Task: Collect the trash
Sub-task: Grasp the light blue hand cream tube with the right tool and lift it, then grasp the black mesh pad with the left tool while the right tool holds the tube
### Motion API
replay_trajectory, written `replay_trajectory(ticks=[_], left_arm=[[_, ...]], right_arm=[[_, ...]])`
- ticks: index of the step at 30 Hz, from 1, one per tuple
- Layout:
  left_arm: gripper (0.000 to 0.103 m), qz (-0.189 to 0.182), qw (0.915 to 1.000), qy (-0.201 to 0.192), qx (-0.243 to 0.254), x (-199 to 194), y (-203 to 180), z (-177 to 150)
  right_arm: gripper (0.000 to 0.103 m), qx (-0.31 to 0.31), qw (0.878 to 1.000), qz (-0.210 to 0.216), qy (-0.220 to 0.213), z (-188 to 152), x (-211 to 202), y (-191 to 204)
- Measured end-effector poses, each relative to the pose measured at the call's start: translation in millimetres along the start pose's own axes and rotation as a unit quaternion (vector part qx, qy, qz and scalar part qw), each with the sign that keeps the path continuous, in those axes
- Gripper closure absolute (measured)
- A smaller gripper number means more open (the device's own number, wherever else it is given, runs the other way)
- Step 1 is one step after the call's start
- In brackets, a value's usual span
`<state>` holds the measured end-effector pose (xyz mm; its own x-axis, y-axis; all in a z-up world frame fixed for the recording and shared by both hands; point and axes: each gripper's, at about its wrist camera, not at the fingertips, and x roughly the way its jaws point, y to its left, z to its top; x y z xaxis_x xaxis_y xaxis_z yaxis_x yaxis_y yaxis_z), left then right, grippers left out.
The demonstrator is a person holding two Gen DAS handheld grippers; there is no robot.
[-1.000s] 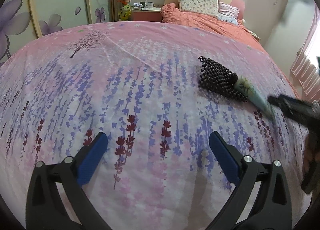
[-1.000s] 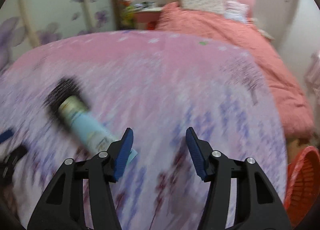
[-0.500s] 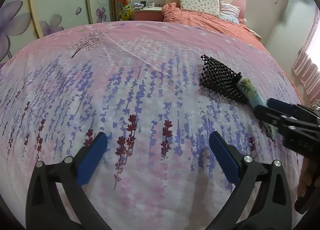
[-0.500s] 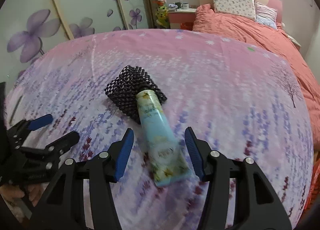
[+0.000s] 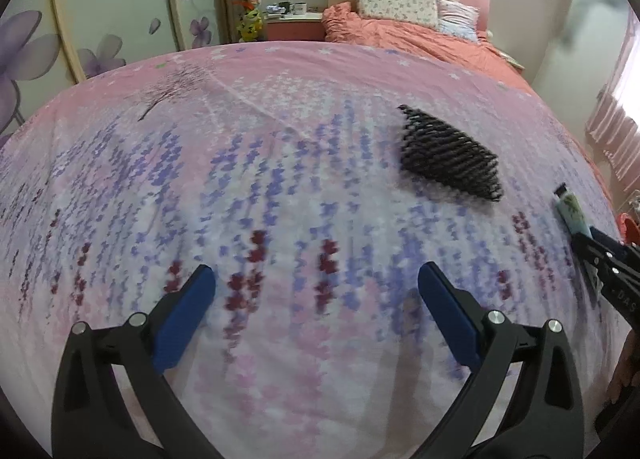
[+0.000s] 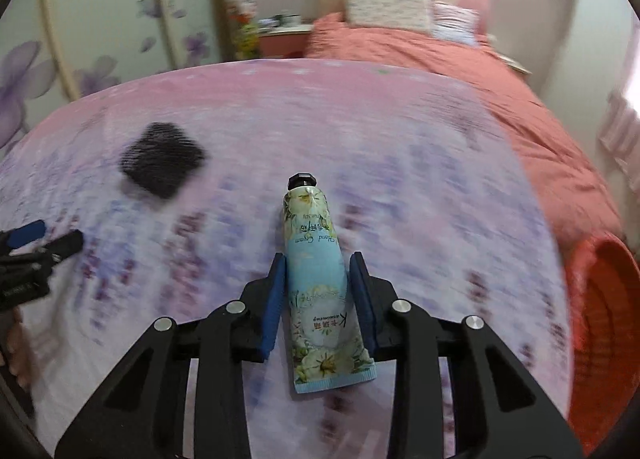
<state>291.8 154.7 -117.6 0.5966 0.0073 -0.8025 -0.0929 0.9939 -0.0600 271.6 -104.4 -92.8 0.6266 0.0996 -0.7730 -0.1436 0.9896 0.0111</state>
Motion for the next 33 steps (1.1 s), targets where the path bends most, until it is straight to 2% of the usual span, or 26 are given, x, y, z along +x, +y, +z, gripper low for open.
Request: replay_trajectory(ticks=[2,6,11,12,15,20,22,25,27,28,30,33], left_arm=[[0.004,-0.020,0.9997,-0.005,-0.010,-0.5,-6.7,4.8],[0.004,-0.035,0.9992,-0.015,-0.011,-0.3,-27.3,21.1],[0.004,-0.029,0.9989,-0.032,0.017,7.7,-57.9,44.2],[0.004,-0.027,0.9989,-0.032,0.022,11.0,-64.9,48.2],[0.004,-0.023,0.9989,-0.022,0.035,24.8,-80.2,57.0],[0.005,0.007,0.9982,-0.004,0.059,48.4,-96.6,64.4],[0.015,0.001,0.9985,0.002,0.054,53.6,-97.6,65.7],[0.024,0.000,0.9985,-0.001,0.054,55.5,-99.3,66.4],[0.044,-0.003,0.9983,-0.006,0.057,54.6,-100.2,69.1],[0.060,-0.006,0.9981,-0.010,0.060,53.0,-100.6,69.1],[0.076,-0.012,0.9977,-0.012,0.066,49.4,-98.5,67.3],[0.084,-0.025,0.9971,-0.010,0.071,39.9,-87.8,57.4]], right_arm=[[0.069,0.018,1.000,0.005,0.001,-1.8,-0.8,-11.2],[0.063,0.043,0.999,0.019,-0.001,4.7,4.0,-15.2],[0.063,0.038,0.999,0.015,-0.001,15.2,15.1,-14.0],[0.067,0.040,0.999,0.017,-0.002,15.5,14.3,-15.8],[0.073,0.061,0.998,0.030,-0.004,13.7,12.5,-28.7],[0.073,0.070,0.997,0.040,-0.006,10.9,11.0,-34.7],[0.073,0.072,0.997,0.038,-0.006,11.2,11.5,-31.8],[0.073,0.086,0.995,0.042,-0.006,15.5,15.4,-30.8],[0.075,0.091,0.995,0.040,-0.008,16.3,15.7,-30.9],[0.075,0.092,0.995,0.038,-0.009,16.5,15.5,-29.4],[0.075,0.093,0.995,0.040,-0.009,14.9,13.6,-29.0],[0.076,0.090,0.995,0.038,-0.008,6.7,5.9,-30.8]])
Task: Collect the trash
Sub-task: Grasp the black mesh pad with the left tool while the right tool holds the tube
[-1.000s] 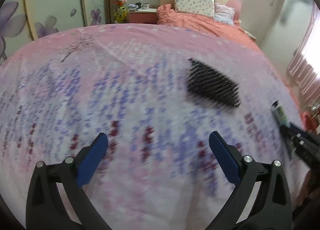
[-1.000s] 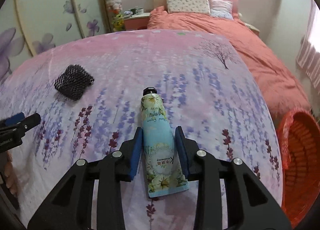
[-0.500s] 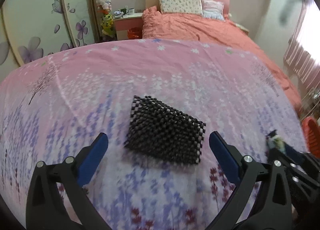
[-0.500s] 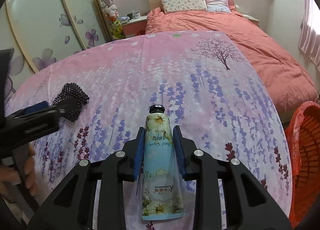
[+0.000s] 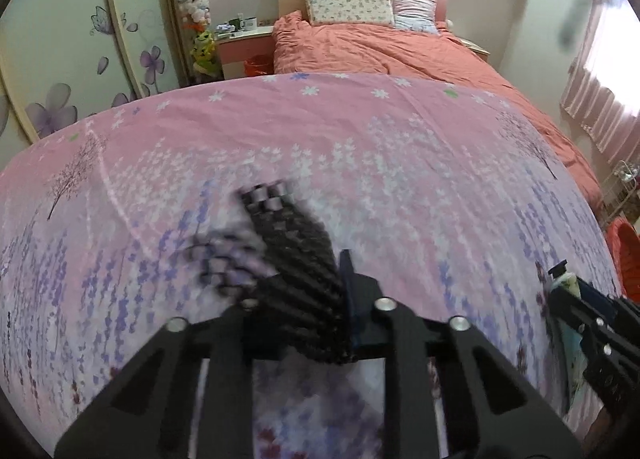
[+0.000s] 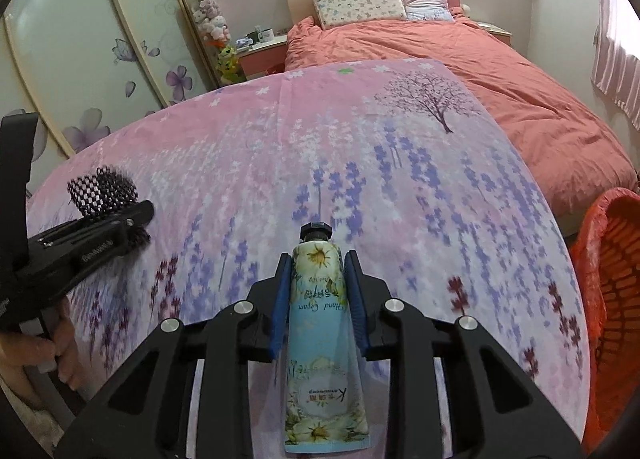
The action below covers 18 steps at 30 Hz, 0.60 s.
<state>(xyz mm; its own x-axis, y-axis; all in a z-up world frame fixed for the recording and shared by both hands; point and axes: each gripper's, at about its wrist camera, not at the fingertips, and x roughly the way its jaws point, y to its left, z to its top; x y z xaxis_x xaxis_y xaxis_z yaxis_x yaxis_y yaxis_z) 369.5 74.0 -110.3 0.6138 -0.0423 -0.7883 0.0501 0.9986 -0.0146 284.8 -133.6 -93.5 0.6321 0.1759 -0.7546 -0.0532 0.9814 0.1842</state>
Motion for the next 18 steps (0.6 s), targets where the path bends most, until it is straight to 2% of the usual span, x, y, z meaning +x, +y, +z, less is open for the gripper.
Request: replay_trajectory(ticks=[8,16,18], left_arm=[[0.081,-0.008,0.9999,-0.005,0.006,-41.0,20.8,-53.8],[0.073,0.018,0.9997,-0.003,0.015,-44.3,17.9,-58.9],[0.070,0.012,0.9999,-0.002,0.002,-44.4,24.2,-59.3]], right_arm=[[0.075,-0.012,1.000,-0.005,0.001,-34.3,-30.3,-1.7],[0.075,-0.031,0.999,-0.031,0.005,-32.7,-27.4,6.9],[0.075,-0.031,0.999,-0.032,0.004,-34.4,-27.1,7.9]])
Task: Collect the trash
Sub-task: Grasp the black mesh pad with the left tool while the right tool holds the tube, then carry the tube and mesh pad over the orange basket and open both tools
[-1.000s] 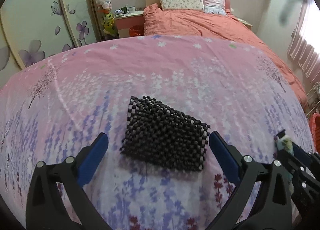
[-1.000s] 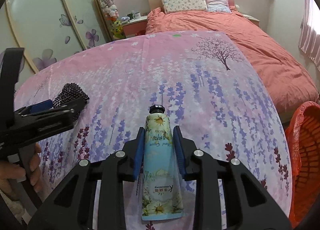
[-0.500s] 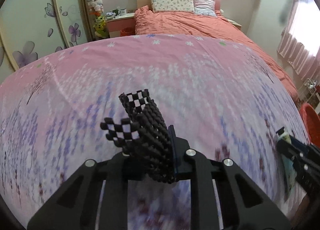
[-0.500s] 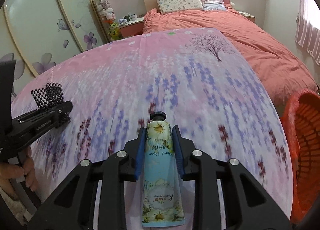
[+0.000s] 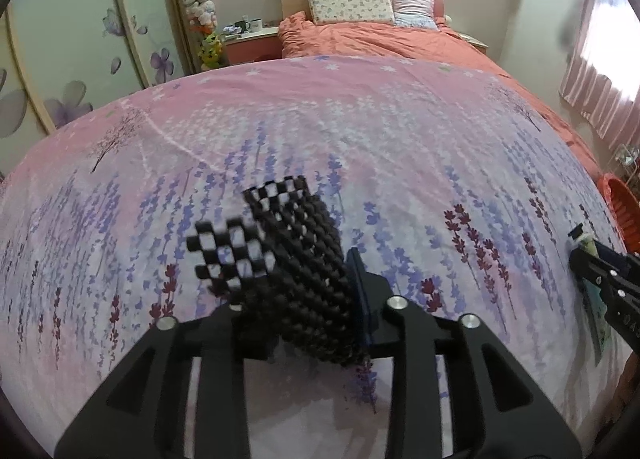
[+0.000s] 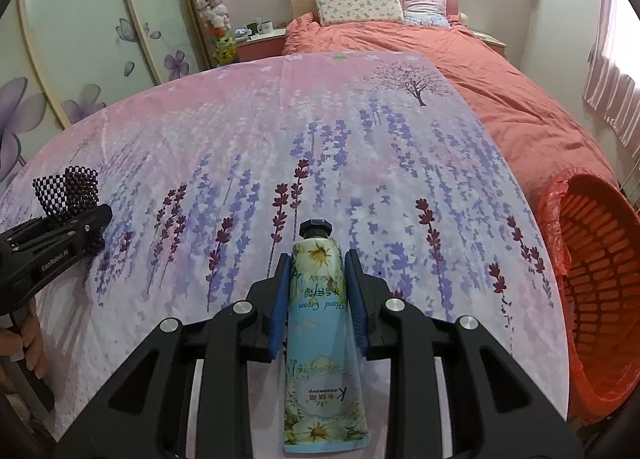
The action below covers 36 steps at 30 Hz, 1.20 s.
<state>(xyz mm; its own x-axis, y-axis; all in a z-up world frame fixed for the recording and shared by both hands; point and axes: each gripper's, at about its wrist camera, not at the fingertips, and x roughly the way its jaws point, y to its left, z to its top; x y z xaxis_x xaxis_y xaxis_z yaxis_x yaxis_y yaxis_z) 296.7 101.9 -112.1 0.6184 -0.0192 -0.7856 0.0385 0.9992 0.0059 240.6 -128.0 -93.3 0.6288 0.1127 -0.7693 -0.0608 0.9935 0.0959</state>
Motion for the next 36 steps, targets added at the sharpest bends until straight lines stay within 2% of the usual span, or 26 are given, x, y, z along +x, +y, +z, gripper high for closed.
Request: replay_trajectory(ticks=[6,23,28,36], left_arm=[[0.069,-0.034,0.9989,-0.004,-0.033,-2.3,14.1,0.4],[0.069,-0.028,0.9991,-0.004,-0.030,-2.3,6.6,1.1],[0.084,-0.009,0.9996,-0.005,-0.025,-2.6,5.1,1.4],[0.089,0.017,0.9998,-0.010,-0.009,-15.3,-3.4,-1.9]], right_arm=[[0.075,0.001,1.000,-0.001,0.000,-1.5,-0.4,-1.9],[0.075,0.009,1.000,0.009,-0.002,-1.1,-0.3,-4.7],[0.076,0.020,1.000,0.023,-0.005,-1.1,-1.3,-11.7],[0.076,0.016,1.000,0.007,-0.020,-4.1,-18.0,-17.0]])
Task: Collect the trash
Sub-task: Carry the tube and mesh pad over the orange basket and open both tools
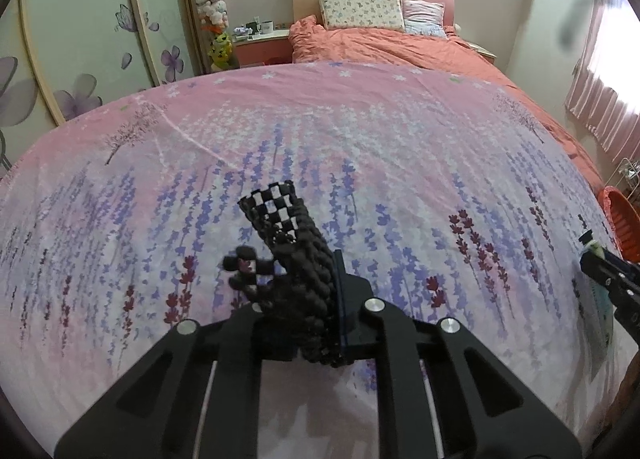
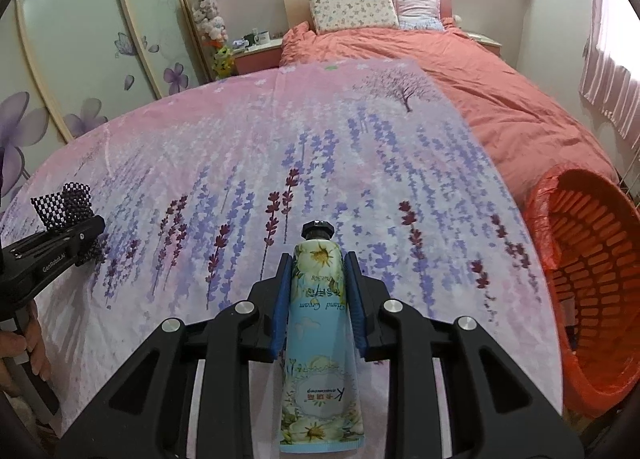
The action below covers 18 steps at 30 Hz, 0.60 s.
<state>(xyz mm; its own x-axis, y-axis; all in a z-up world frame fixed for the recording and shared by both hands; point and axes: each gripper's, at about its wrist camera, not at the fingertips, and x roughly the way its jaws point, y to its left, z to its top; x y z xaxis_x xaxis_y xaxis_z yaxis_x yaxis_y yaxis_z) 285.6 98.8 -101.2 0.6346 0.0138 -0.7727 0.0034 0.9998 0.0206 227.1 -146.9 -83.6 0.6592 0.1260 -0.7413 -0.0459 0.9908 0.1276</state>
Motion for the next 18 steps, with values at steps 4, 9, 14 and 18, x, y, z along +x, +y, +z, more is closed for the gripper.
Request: replay_trajectory(ticks=[4,9,14,18], left_arm=[[0.089,0.008,0.9998,-0.013,0.010,-16.2,-3.8,2.8],[0.089,0.010,0.9990,-0.036,0.025,-41.5,-13.7,7.8],[0.089,-0.002,0.9978,-0.057,0.035,-69.6,-30.0,15.9],[0.089,-0.020,0.9964,-0.071,0.043,-89.4,-46.3,20.4]], right_arm=[[0.076,0.002,1.000,-0.003,-0.017,2.6,-18.2,-1.4],[0.076,0.000,0.999,-0.007,-0.042,8.3,-44.8,-2.9],[0.076,0.004,0.997,-0.008,-0.071,14.6,-73.6,-9.7],[0.076,0.008,0.996,-0.012,-0.092,17.4,-94.3,-18.4]])
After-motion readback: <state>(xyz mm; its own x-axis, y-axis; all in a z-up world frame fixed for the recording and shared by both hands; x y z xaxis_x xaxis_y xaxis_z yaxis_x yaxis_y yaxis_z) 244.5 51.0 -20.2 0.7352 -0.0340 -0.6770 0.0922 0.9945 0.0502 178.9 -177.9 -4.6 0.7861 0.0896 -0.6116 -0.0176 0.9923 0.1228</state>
